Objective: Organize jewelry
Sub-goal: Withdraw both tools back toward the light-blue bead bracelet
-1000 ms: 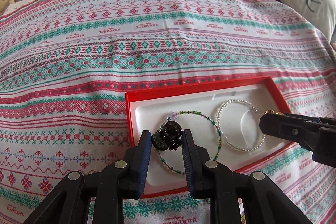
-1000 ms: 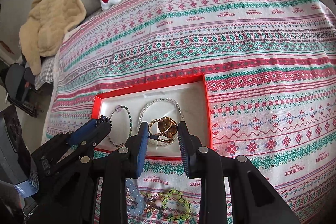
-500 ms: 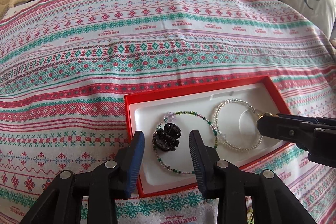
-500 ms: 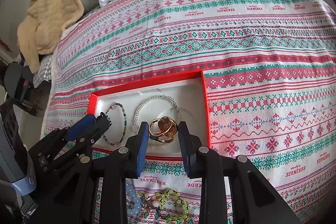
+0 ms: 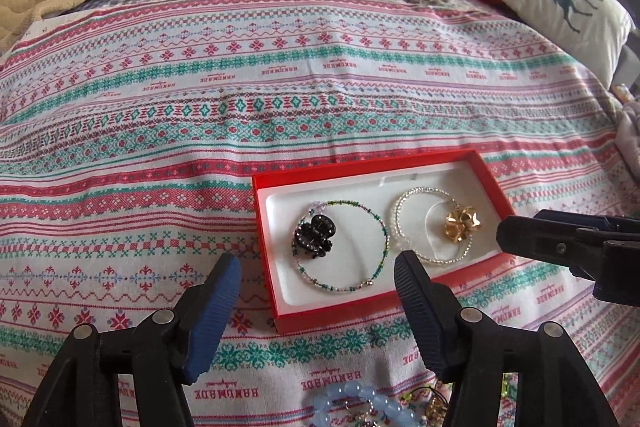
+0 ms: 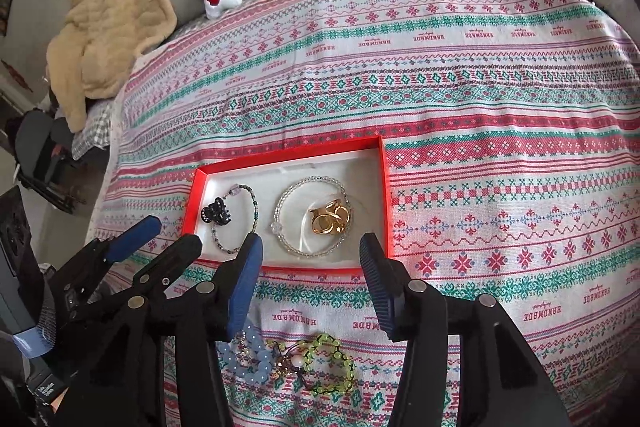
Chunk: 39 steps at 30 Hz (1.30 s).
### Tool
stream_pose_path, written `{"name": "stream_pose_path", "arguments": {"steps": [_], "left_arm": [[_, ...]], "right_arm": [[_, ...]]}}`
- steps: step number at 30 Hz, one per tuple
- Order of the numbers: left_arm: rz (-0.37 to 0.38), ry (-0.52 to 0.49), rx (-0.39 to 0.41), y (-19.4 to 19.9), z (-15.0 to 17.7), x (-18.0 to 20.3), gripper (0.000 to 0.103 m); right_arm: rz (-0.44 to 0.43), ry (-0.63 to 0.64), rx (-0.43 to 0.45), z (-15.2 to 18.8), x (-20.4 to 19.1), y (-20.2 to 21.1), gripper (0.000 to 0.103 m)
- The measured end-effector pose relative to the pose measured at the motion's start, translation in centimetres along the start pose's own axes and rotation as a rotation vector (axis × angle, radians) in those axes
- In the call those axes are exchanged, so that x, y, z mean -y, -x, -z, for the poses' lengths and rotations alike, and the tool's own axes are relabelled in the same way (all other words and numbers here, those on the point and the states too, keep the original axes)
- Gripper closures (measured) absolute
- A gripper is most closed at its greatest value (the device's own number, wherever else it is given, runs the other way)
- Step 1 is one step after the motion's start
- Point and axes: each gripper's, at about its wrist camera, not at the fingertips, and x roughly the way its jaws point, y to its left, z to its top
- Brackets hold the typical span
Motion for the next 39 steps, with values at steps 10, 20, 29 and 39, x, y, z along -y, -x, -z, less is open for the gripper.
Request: {"name": "stream_pose_path", "arguments": {"steps": [10,20,29,39], "left_arm": [[-0.007,0.043,-0.047,2.0,2.1,-1.4,0.019],[-0.010,0.006,-0.084,2.8,4.5,-1.6,0.015],[-0.035,-0.022,-0.136,2.1,6.6,-2.2,0.015],[-0.075,-0.052,-0.212,0.1,8.8,-2.2,0.015]], "right_arm": [[0.023,0.042,-0.003,2.6,0.0,1.9,0.039],[0.052,0.085,-0.032,5.3,-0.3,2.3,0.033],[0.073,0.117,-0.080,7.3,-0.6,1.7,0.033],[0.112,0.138,-0.148,9.2,-0.2,0.1,0.033]]}}
